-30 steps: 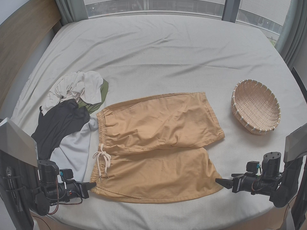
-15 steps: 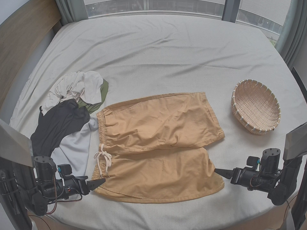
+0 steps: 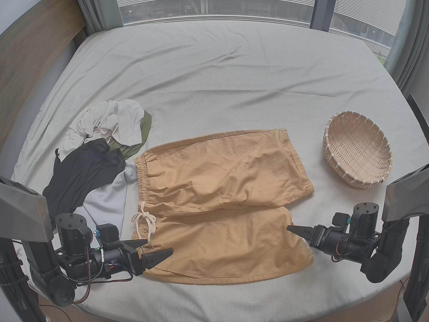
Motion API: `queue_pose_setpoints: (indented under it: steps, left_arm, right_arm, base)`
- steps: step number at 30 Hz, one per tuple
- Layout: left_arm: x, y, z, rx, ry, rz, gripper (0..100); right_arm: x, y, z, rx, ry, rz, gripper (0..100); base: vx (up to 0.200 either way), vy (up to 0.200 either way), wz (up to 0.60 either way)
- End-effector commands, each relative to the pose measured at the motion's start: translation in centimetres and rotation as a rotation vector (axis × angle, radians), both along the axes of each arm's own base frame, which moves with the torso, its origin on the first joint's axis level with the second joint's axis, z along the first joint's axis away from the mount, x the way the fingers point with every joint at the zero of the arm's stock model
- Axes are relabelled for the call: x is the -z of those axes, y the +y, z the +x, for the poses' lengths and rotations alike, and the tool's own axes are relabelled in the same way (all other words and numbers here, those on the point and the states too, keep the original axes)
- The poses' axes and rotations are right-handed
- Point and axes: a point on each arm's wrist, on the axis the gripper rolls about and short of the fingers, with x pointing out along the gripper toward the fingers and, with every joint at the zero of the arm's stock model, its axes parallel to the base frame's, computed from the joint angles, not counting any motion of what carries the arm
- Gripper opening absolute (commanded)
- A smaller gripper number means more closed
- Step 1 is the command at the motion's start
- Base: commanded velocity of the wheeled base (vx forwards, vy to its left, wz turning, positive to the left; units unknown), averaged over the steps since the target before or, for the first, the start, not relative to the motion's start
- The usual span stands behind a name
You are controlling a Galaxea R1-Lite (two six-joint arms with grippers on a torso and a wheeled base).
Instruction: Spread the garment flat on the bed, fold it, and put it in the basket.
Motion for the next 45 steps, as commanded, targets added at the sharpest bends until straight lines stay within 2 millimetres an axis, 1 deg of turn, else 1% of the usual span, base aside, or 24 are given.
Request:
queue_pose_setpoints:
  steps: [1,4,7,9,10,13,18,22,24,27,29,37,42,44,45]
  left_arm:
    - [0.9,-0.6,0.9,0.011,0.011,0.004,100]
    - [0.9,-0.8,1.4,0.012,-0.002,-0.001,100]
    - [1.1,-1.1,1.4,0.021,0.006,0.000,100]
    - [1.3,-1.0,1.4,0.021,0.012,0.002,100]
    - [1.5,-1.1,1.4,0.024,0.021,0.005,100]
    - [1.6,-1.2,1.4,0.025,0.026,0.007,100]
    - [1.7,-1.3,1.3,0.031,0.028,0.007,100]
    - [1.7,-1.2,1.2,0.031,0.032,0.009,100]
    - [1.7,-1.3,1.1,0.033,0.034,0.009,100]
    - [1.7,-1.2,1.0,0.033,0.038,0.011,100]
    - [1.8,-1.2,0.9,0.033,0.042,0.012,100]
    - [1.9,-1.0,0.6,0.032,0.054,0.018,100]
    - [1.9,-1.1,0.5,0.032,0.058,0.019,100]
    - [1.9,-1.0,0.5,0.032,0.060,0.019,100]
    - [2.0,-1.0,0.4,0.031,0.065,0.021,100]
  right_arm:
    - [1.2,0.3,-0.1,-0.037,0.054,0.014,100]
    - [1.1,0.8,-0.2,-0.066,0.093,0.078,100]
    - [0.8,0.8,-0.2,-0.093,0.123,0.144,100]
    - [0.6,0.7,-0.1,-0.099,0.124,0.159,100]
    - [-0.2,0.6,-0.2,-0.114,0.111,0.187,100]
    - [-1.4,0.6,-0.4,-0.130,0.091,0.222,100]
    - [-4.4,0.8,-0.9,-0.177,0.020,0.286,100]
    - [-6.6,0.9,-2.2,-0.233,0.008,0.352,100]
    - [-7.2,0.9,-2.9,-0.262,0.011,0.370,100]
    - [-7.4,1.1,-3.6,-0.295,0.017,0.374,100]
    - [-7.5,1.3,-3.8,-0.306,0.016,0.374,100]
    - [-7.3,1.6,-3.7,-0.318,0.018,0.368,100]
    - [-7.1,2.3,-3.9,-0.339,0.024,0.361,100]
    - [-7.0,2.3,-3.8,-0.335,0.021,0.353,100]
    - [-6.8,2.0,-3.5,-0.321,-0.007,0.328,100]
  base:
    - [0.000,0.000,0.00]
    - [0.000,0.000,0.00]
    - [0.000,0.000,0.00]
    - [0.000,0.000,0.00]
    - [0.000,0.000,0.00]
    - [0.000,0.000,0.00]
    - [0.000,0.000,0.00]
    - [0.000,0.000,0.00]
    - [0.000,0.000,0.00]
    - [0.000,0.000,0.00]
    - [0.000,0.000,0.00]
    - [0.000,0.000,0.00]
    - [0.000,0.000,0.00]
    - [0.000,0.000,0.00]
    - [0.000,0.000,0.00]
